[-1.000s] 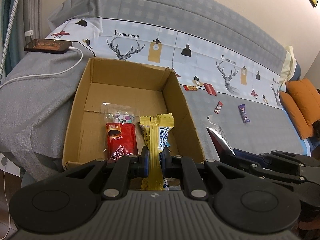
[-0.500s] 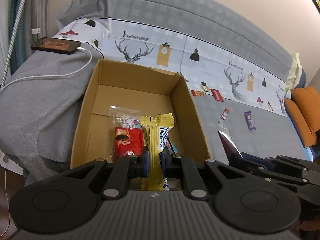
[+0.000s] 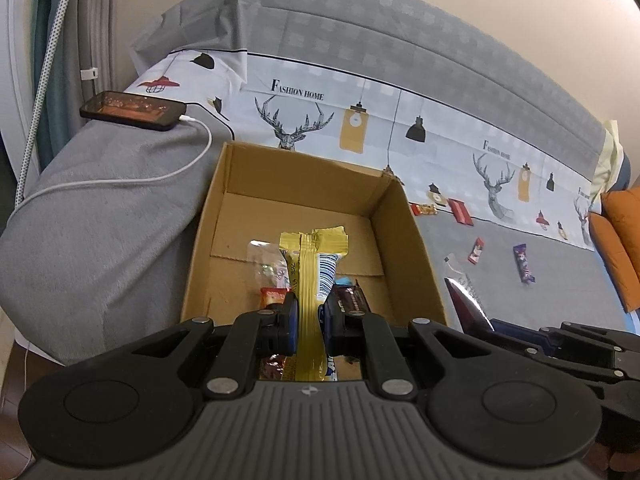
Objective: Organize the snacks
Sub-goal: 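Carry the yellow candy bar and silver stick pack with both grippers down into the box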
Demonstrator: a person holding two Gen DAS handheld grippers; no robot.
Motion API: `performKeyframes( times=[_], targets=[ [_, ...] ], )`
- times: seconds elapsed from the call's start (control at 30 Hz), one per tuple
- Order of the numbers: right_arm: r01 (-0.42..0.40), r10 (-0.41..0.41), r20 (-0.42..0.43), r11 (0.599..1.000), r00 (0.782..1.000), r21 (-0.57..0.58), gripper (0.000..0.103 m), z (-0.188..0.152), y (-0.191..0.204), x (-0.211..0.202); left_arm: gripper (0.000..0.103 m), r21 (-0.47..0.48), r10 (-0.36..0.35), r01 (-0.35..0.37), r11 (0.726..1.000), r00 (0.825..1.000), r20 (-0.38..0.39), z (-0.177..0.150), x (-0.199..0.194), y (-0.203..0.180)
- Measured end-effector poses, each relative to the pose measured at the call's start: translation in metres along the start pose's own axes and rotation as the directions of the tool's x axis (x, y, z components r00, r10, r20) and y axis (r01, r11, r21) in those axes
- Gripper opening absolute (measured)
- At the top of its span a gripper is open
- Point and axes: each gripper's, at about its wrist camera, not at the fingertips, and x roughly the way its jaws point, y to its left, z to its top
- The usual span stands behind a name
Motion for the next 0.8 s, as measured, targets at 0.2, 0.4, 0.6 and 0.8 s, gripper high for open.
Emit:
performKeyframes(
  times=[0.2,0.4,0.6,0.8],
  targets=[
    [-0.011,0.011,-0.014,1.000,1.000,0.010,0.022,0.009,0.000,0.020,0.013,-0.004,0.009,-0.009,1.000,1.000,-0.015,0.010,0.018,0.004],
    [-0.006,0.007,-0.032,1.000,0.999,0.023,0.022,0.017,-0.005,0.045,0.013,-0.004,0.017,-0.017,1.000,0.999,-0.033,0.022,0.040,0.007],
    [0.002,0.000,-0.070,0.999,0.998,0.039,0.022,0.022,-0.013,0.075,0.013,0.005,0.036,-0.036,0.999,0.998,-0.047,0.031,0.065,0.009],
    [0.014,-0.007,-0.112,0.998,0.994,0.056,0.022,0.023,-0.023,0.103,0.013,0.005,0.050,-0.050,0.999,0.994,-0.093,0.035,0.097,0.014]
  ],
)
